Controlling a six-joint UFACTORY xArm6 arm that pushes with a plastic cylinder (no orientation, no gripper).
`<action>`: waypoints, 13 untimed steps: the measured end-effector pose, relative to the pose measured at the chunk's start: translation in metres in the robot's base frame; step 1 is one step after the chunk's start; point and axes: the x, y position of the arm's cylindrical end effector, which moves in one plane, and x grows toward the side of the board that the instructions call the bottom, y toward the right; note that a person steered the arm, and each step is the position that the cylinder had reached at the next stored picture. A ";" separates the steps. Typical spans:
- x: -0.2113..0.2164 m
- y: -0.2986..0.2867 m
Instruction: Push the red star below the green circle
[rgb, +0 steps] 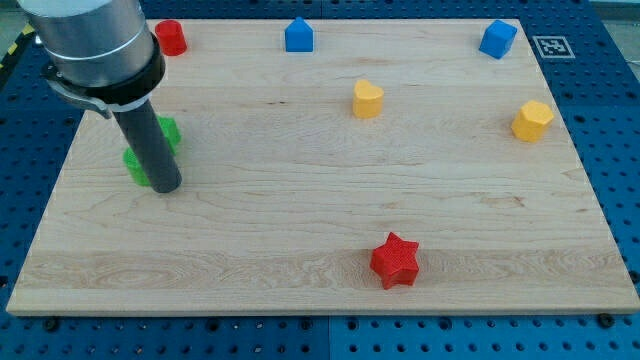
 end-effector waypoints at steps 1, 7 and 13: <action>0.023 0.013; 0.027 0.243; 0.131 0.315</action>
